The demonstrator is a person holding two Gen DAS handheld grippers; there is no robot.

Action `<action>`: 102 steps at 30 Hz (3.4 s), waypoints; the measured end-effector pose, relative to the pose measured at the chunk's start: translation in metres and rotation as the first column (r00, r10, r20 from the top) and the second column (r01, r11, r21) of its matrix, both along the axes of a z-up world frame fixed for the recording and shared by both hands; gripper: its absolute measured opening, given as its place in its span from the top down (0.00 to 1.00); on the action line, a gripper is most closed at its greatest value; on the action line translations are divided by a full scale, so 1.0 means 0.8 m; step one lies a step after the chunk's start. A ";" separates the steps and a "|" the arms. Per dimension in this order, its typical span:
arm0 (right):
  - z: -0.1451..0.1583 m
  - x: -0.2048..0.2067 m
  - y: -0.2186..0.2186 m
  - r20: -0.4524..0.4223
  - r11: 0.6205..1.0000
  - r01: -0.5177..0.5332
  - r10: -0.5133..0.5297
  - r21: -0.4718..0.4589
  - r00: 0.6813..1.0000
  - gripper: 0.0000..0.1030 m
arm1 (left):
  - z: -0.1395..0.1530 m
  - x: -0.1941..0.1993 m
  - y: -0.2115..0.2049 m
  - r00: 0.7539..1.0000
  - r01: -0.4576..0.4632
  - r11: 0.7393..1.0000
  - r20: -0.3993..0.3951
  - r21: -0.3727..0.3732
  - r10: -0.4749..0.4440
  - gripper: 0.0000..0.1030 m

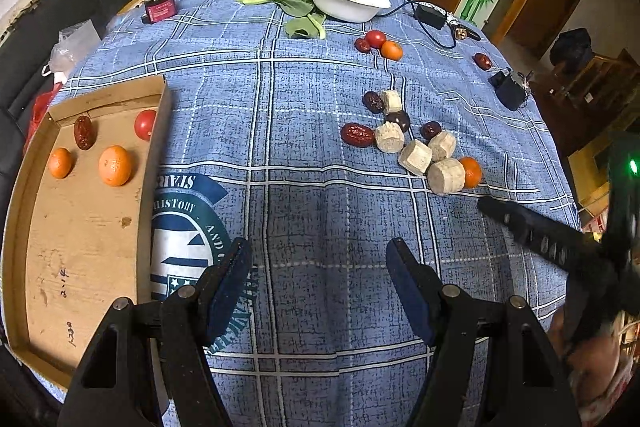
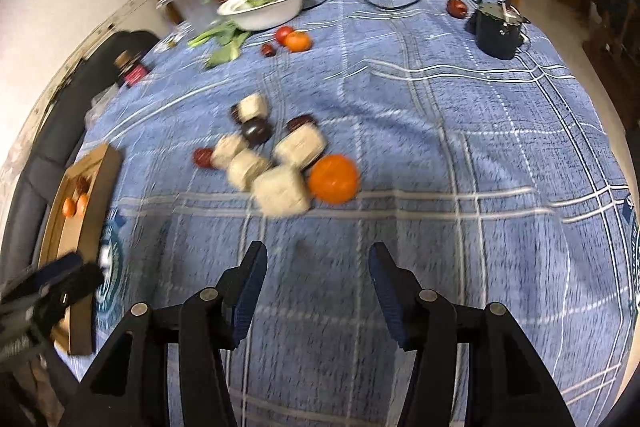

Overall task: Organize fruits
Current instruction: 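Grasp a beige yam chunk with the left tool while the right tool grasps an orange, then carry the yam chunk and orange into the tray and release both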

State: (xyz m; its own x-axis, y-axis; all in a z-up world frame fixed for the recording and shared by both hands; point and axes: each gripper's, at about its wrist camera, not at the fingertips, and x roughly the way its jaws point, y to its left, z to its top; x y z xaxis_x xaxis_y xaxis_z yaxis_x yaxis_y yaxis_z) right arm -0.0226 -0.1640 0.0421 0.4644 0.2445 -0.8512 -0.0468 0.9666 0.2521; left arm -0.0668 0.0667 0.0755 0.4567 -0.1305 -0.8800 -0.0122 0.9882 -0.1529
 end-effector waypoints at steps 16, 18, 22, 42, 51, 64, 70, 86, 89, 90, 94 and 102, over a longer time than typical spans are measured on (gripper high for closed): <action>0.005 0.028 0.025 -0.032 0.974 -0.194 0.198 0.115 0.980 0.43 | -0.033 0.025 0.023 0.997 -0.033 0.997 -0.072 -0.070 0.028 0.33; 0.001 0.018 0.000 -0.067 0.955 -0.177 0.198 0.237 0.978 0.43 | -0.033 0.029 0.023 0.997 -0.026 0.997 -0.070 -0.076 0.020 0.33; -0.008 0.002 -0.041 -0.094 0.975 -0.064 0.086 0.214 0.992 0.43 | -0.036 0.033 0.015 0.997 0.008 0.995 -0.071 -0.097 -0.015 0.33; -0.025 0.026 0.000 -0.024 0.987 -0.156 0.156 -0.023 0.988 0.66 | -0.050 0.085 -0.064 0.989 0.065 0.967 -0.112 -0.248 -0.095 0.33; -0.022 -0.009 -0.049 -0.046 0.997 -0.081 0.081 0.016 0.996 0.66 | -0.068 0.116 -0.134 0.984 0.133 0.974 -0.093 -0.181 -0.151 0.34; -0.013 -0.024 -0.031 -0.030 0.994 -0.109 0.110 0.027 0.993 0.66 | -0.051 0.078 -0.109 0.991 0.110 0.987 -0.068 -0.113 -0.118 0.67; 0.003 -0.028 0.003 -0.007 0.985 -0.162 0.163 0.053 0.987 0.65 | -0.025 0.047 -0.064 0.998 0.050 0.992 -0.032 -0.115 -0.054 0.67; 0.056 -0.026 0.182 0.074 0.911 -0.406 0.401 0.077 0.913 0.65 | 0.021 -0.015 0.157 0.969 -0.242 0.970 0.041 -0.034 0.244 0.67; 0.062 -0.023 0.230 0.077 0.885 -0.459 0.454 0.078 0.888 0.65 | 0.023 -0.018 0.204 0.955 -0.291 0.957 0.046 -0.016 0.291 0.67; 0.062 -0.021 0.247 0.077 0.875 -0.477 0.472 0.080 0.879 0.65 | 0.021 -0.017 0.218 0.952 -0.304 0.953 0.044 -0.014 0.304 0.67; 0.056 -0.019 0.316 0.064 0.840 -0.537 0.533 0.076 0.844 0.65 | 0.012 -0.013 0.259 0.944 -0.328 0.945 0.021 -0.012 0.328 0.67; 0.032 -0.016 0.396 0.050 0.816 -0.577 0.576 0.023 0.816 0.64 | -0.019 0.003 0.300 0.952 -0.304 0.950 -0.024 0.063 0.306 0.67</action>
State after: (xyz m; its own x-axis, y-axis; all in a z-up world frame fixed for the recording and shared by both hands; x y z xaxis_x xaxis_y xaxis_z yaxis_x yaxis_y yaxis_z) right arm -0.0356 0.1524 0.0677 0.2615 0.5073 -0.8211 -0.6033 0.7500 0.2712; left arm -0.0642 0.3066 0.0603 0.4368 0.0624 -0.8974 -0.3187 0.9436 -0.0895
